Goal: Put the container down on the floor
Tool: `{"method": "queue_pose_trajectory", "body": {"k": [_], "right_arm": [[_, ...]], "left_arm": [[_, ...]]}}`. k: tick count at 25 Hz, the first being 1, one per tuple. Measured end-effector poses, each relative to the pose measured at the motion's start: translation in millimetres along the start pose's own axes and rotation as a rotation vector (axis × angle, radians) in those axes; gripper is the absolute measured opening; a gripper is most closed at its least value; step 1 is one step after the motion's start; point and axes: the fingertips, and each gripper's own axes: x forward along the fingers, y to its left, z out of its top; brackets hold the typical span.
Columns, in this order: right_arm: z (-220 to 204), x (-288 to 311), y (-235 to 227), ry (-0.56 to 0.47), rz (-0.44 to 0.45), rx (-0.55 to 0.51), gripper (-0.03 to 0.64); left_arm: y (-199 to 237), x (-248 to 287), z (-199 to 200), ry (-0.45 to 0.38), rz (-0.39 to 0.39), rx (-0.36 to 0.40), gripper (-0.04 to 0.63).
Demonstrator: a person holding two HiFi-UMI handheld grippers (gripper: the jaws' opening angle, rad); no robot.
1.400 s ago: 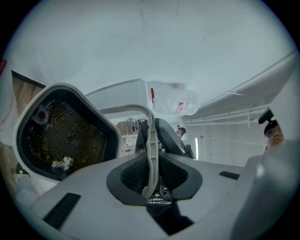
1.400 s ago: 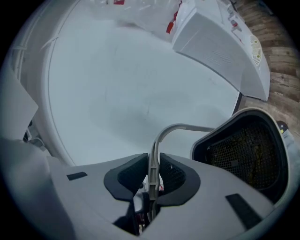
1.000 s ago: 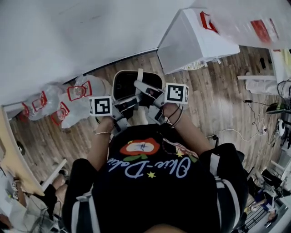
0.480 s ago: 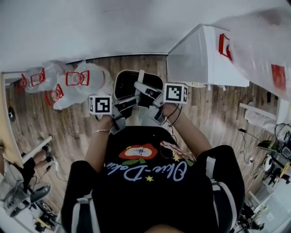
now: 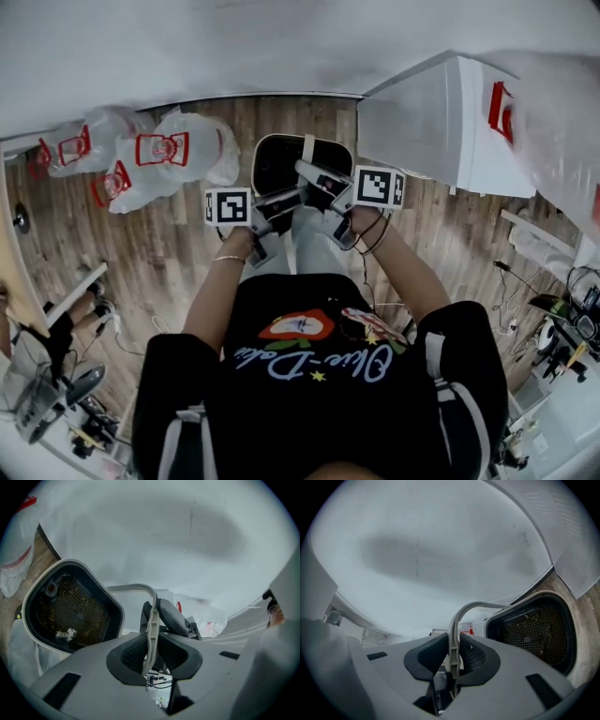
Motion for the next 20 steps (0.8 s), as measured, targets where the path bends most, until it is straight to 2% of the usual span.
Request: {"method": "queue_pose_trajectory", "body": {"k": [3,5,6,9,20], "right_arm": [[9,7,-20,-0.024,-0.022,0.012,0.069],[13,13,-34,-0.025,-0.041,0.014,0.069],[15,17,-42,-0.024,-0.049,0.015,0.069],[18,34,-65,-0.017,-0.072,0.008,0.069],[15,79,-155,0.026,-0.149,-0.028,0.069]], "left_arm": [[12,12,13,0.02,-0.037,0.044,0.067],[27,16,16,0.022,-0.035,0.011,0.069],[35,17,20,0.024,-0.029,0.001,0.069],[67,16,33,0.052,0.023,0.073,0.071],[163,28,53,0.016,0.054,0.063,0.074]]}}
